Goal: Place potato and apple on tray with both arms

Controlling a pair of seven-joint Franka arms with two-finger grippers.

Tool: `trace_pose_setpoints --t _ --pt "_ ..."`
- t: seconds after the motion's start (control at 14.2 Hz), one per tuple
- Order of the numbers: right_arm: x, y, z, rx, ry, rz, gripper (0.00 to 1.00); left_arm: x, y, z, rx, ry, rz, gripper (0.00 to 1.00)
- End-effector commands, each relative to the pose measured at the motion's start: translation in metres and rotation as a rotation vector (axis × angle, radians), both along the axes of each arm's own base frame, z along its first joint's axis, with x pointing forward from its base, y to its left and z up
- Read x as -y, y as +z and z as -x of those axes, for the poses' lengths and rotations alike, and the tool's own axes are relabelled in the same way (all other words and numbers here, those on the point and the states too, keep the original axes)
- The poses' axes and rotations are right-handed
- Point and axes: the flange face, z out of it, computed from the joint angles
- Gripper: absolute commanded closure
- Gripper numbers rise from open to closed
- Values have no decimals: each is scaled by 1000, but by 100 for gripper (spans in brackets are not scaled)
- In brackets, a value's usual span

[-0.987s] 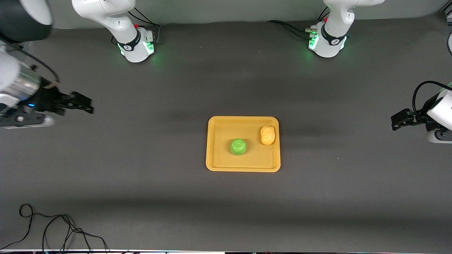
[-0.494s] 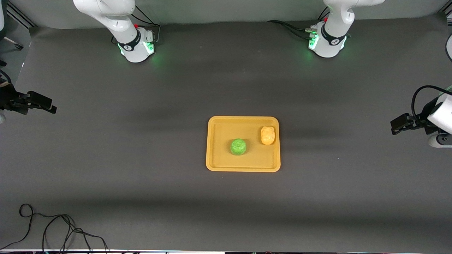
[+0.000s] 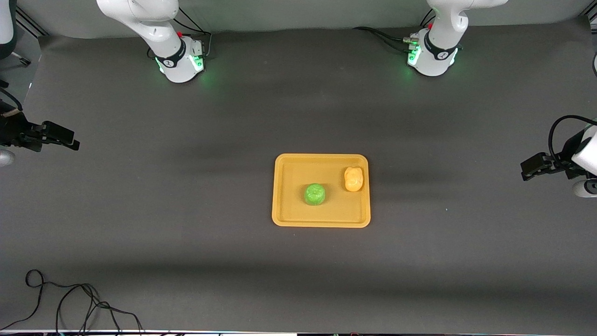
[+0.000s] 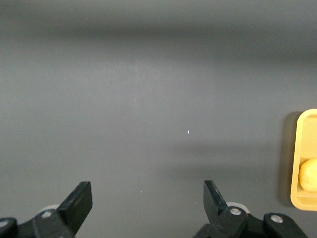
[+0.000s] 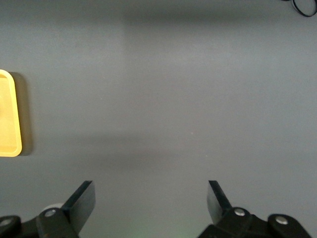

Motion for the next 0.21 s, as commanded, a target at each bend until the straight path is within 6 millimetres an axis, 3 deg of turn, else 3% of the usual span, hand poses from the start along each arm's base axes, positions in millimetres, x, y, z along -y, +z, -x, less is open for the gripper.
trace_pose_setpoints --t 0.0,0.14 --pt "-3 2 2 11 -16 25 0 6 1 1 4 25 71 1" --pt "-3 2 2 10 -16 25 0 9 -1 10 -72 10 67 1"
